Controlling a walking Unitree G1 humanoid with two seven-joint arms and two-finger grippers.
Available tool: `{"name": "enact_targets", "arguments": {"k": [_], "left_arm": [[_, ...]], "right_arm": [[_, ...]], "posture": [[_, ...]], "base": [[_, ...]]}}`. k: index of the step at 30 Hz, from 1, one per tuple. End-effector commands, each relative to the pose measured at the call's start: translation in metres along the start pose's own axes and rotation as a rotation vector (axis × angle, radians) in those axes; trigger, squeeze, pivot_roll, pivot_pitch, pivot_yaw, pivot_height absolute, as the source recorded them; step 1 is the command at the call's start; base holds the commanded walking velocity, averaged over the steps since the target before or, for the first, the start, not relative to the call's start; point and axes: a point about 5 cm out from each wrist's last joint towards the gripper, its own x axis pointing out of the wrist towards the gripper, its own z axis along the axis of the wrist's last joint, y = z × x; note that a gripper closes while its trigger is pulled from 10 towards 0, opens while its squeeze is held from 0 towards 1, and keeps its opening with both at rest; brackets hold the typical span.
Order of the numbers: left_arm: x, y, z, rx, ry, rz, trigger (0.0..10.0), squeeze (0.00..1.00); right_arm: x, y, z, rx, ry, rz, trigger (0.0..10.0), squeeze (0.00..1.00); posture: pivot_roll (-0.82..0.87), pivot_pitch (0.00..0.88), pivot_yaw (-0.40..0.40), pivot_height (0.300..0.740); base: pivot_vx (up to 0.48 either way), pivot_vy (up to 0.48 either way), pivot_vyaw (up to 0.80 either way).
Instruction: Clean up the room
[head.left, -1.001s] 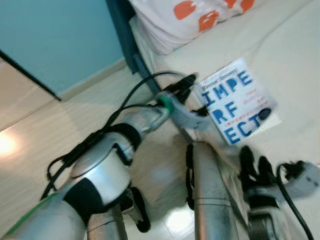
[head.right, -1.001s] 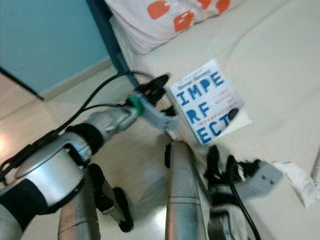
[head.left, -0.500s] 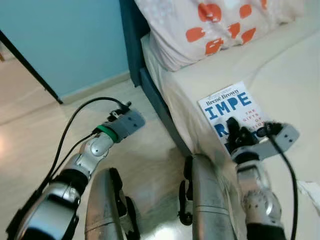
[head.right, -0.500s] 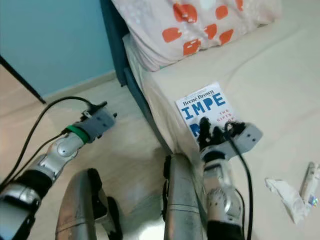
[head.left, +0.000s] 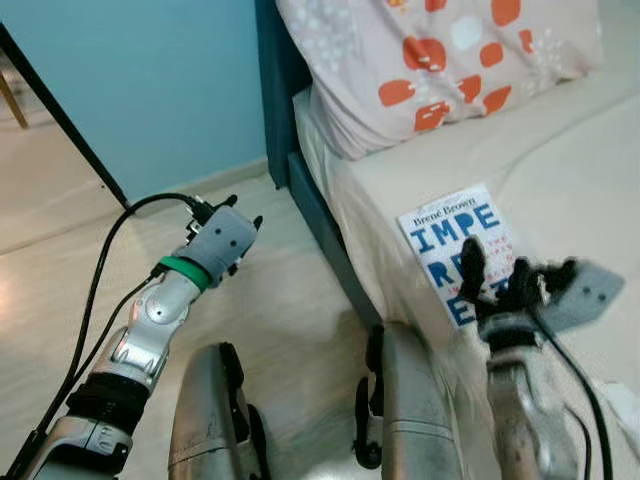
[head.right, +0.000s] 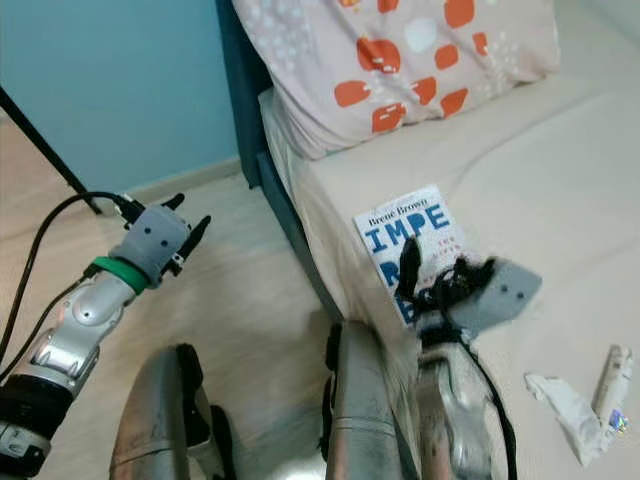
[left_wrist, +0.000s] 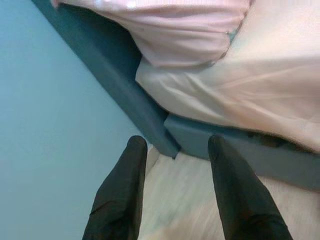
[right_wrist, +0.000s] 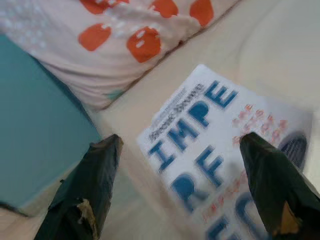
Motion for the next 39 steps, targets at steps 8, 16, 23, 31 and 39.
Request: {"name": "enact_targets", "arguments": {"k": [8,16,23,31,39], "left_arm": [[-0.007,-0.018,0.016,-0.14,0.022,-0.059,10.0,0.0],[0.0,-0.019,0.023,-0.123,0.009,-0.071,10.0,0.0],[-0.001,-0.011,0.026,-0.107,0.009,-0.037,10.0,0.0],[-0.008,-0.008,0.026,-0.097,0.03,-0.029,10.0,0.0],[-0.004,-0.014,0.029,-0.107,0.039,-0.062,10.0,0.0]], "right_arm": [[-0.063,-0.04,-0.034,0.156,0.144,-0.259,10.0,0.0],[-0.005,-0.047,-0.058,0.267,0.187,-0.228,10.0,0.0],[0.016,-0.031,-0.089,0.49,0.37,-0.125,10.0,0.0],[0.009,-0.037,-0.09,0.354,0.344,-0.239,10.0,0.0],[0.02,-0.057,-0.044,0.093,0.072,-0.249,10.0,0.0]], "posture": [[-0.05,0.175,0.035,0.576],[-0.01,0.158,0.054,0.576],[0.02,0.155,0.058,0.576],[0.07,0.163,0.046,0.576],[0.03,0.168,0.066,0.576]], "base": [[0.0,0.0,0.0],[0.0,0.0,0.0],[0.0,0.0,0.0],[0.0,0.0,0.0],[0.0,0.0,0.0]]}}
